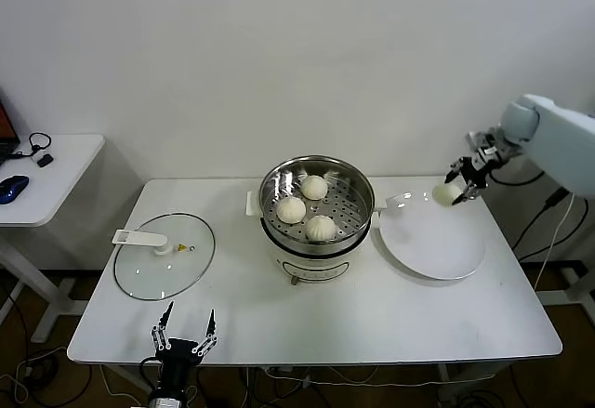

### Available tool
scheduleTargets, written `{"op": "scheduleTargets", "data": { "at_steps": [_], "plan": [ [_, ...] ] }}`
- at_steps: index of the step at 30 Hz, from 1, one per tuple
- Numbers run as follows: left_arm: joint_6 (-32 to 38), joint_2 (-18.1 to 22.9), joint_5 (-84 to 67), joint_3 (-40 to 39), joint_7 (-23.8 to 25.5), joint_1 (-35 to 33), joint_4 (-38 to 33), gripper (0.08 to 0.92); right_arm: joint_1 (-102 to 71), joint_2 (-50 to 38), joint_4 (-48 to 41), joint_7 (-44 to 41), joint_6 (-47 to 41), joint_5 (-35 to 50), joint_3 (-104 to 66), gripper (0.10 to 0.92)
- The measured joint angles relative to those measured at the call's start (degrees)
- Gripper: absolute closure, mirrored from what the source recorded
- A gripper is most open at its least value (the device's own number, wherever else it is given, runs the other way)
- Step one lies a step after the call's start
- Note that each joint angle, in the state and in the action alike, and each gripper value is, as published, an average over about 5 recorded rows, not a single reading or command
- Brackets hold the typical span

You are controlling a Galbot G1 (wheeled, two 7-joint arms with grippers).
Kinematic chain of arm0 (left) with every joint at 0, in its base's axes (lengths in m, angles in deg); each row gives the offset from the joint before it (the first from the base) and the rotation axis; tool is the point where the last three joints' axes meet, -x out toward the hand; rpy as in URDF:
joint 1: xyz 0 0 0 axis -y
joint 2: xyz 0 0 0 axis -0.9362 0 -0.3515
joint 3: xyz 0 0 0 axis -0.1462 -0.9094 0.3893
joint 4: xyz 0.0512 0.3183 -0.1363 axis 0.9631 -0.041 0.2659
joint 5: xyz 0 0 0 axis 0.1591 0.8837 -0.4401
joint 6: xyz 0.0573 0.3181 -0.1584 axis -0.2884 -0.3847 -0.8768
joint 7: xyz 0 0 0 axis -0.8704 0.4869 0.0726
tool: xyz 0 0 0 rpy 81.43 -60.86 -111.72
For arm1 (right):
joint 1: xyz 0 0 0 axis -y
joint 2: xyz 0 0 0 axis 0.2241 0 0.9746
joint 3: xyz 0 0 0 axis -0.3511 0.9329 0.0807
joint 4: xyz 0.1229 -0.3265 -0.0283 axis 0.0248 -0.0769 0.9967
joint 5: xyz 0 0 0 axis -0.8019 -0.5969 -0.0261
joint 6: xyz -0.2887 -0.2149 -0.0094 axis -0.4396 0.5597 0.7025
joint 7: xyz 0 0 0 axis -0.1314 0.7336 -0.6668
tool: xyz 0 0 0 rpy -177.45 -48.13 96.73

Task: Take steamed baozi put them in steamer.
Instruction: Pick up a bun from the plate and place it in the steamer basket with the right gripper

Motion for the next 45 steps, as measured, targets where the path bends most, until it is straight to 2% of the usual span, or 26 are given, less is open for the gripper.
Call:
{"op": "scheduleTargets", "data": {
  "at_steps": [13, 21, 30, 45],
  "plan": [
    [-1.44, 0.00, -0.79, -0.49, 0.63, 1.01, -0.80, 0.177, 27.69, 0.54, 24.57, 2.70, -7.62, 21.24, 23.29, 0.404],
    [-1.59, 0.00, -0.99, -0.73, 0.67, 0.64, -1.50, 0.177, 33.78, 3.38, 32.60, 5.49, -13.24, 29.07, 27.07, 0.398],
    [-1.63, 0.00, -1.63, -0.17, 0.69, -0.07, -2.21, 0.177, 29.95, 7.88, 32.23, 8.47, -16.76, 31.56, 25.24, 0.397],
    [-1.40, 0.00, -2.47, 0.55, 0.86, 0.90, -0.84, 0.177, 19.67, 16.58, 22.17, 7.90, -17.75, 30.90, 22.63, 0.397]
  ]
}}
